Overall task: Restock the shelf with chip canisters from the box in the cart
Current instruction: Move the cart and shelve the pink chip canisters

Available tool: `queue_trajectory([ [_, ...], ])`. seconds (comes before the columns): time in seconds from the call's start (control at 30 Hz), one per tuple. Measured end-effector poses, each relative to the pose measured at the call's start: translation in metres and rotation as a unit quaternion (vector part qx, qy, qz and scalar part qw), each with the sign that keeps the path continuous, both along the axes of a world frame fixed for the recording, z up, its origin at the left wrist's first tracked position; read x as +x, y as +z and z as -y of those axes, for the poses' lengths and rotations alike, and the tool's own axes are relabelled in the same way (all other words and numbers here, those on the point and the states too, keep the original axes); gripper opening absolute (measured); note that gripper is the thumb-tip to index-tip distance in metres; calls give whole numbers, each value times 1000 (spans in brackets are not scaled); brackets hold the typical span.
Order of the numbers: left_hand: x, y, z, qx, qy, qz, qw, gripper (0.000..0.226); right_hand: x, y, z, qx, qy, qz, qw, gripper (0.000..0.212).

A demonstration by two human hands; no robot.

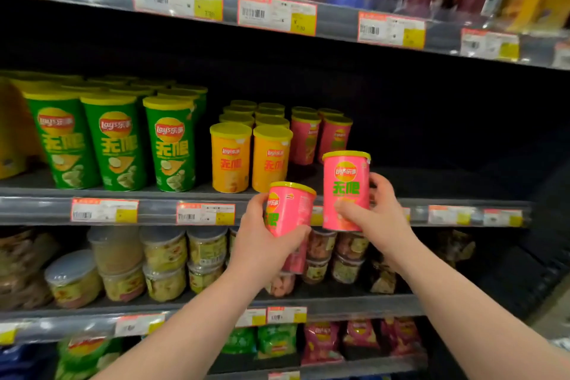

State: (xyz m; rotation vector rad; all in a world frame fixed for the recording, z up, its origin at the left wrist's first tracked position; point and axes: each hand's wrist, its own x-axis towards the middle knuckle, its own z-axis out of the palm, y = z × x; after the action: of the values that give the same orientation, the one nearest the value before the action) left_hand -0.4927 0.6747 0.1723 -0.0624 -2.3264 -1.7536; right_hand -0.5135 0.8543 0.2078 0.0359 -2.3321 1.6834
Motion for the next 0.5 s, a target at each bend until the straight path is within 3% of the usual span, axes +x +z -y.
queue_trajectory([
  [0.2, -7, 16, -4, 34, 38, -9, 999, 66, -62, 18, -5, 10, 14, -8, 1000, 86],
  [0.37, -13, 19, -7, 46, 88, -24, 995, 64, -108, 17, -2, -4, 78, -7, 997, 67],
  [0.5, -15, 20, -8, 43, 123, -36, 991, 57, -140, 13, 2, -15, 106, 6, 994, 68],
])
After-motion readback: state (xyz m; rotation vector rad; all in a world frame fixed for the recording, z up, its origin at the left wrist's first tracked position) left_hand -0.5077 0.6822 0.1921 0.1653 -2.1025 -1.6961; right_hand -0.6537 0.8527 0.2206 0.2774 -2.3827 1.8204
